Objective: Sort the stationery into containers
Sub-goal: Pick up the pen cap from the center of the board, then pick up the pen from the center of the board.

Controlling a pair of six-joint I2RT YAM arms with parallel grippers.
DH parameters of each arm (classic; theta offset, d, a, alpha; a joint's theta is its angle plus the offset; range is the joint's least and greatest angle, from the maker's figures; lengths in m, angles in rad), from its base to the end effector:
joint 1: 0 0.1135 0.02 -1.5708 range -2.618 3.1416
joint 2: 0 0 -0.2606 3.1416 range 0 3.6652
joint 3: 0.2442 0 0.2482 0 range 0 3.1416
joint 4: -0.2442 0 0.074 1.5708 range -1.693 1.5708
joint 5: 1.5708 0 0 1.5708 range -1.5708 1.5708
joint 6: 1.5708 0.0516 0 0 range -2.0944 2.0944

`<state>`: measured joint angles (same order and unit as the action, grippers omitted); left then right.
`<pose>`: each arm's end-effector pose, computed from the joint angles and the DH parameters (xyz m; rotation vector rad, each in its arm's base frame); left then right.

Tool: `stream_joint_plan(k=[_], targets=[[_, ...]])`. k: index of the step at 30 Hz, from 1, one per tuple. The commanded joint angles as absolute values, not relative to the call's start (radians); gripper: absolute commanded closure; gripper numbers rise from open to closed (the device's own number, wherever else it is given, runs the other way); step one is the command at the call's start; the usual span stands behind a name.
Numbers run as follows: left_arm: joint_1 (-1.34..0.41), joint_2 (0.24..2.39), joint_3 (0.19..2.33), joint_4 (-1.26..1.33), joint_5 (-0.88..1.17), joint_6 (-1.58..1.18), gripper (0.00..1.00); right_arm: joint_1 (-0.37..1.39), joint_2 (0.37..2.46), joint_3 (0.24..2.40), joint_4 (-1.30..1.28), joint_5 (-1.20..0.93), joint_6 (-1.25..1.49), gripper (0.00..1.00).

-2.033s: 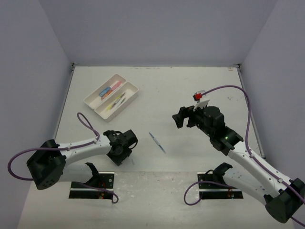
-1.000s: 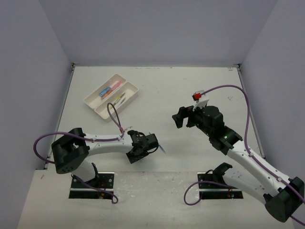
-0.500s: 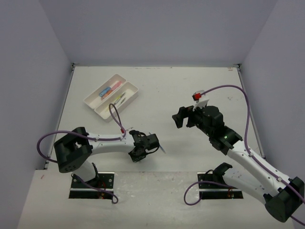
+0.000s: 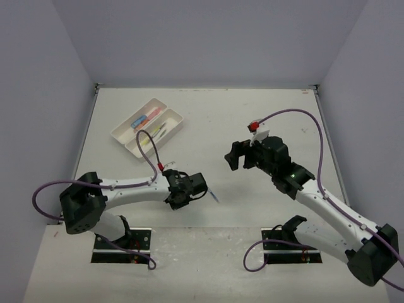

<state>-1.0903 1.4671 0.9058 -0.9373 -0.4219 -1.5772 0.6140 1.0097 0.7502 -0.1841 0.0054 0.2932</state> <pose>0.1286 -0.2009 0.1745 -0.6747 2.6295 0.0412 0.1987 0.1397 0.2764 -0.3257 2.0354 0.5658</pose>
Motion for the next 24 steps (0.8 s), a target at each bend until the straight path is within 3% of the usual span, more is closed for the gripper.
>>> stream_joint_plan(k=[1, 5, 9, 12, 22, 24], targets=[[-0.912, 1.307, 1.099, -1.026, -0.723, -1.265, 1.00, 0.634, 1.291, 0.928, -0.376, -0.007, 0.288, 0.01], [-0.772, 1.134, 1.130, -0.871, -0.767, -0.951, 1.00, 0.712, 1.502, 1.047, -0.531, -0.024, 0.270, 0.04], [-0.745, 0.982, 1.118, -0.771, -0.762, -0.729, 1.00, 0.804, 1.621, 1.096, -0.541, 0.027, 0.314, 0.25], [-0.744, 0.918, 1.114, -0.790, -0.765, -0.686, 1.00, 0.865, 1.673, 1.116, -0.534, 0.063, 0.360, 0.39], [-0.743, 0.752, 0.968, -0.712, -0.717, -0.644, 1.00, 0.940, 1.829, 1.212, -0.559, 0.098, 0.409, 0.55], [-0.743, 0.747, 0.956, -0.701, -0.686, -0.644, 1.00, 0.944, 1.871, 1.239, -0.568, 0.103, 0.413, 0.62]])
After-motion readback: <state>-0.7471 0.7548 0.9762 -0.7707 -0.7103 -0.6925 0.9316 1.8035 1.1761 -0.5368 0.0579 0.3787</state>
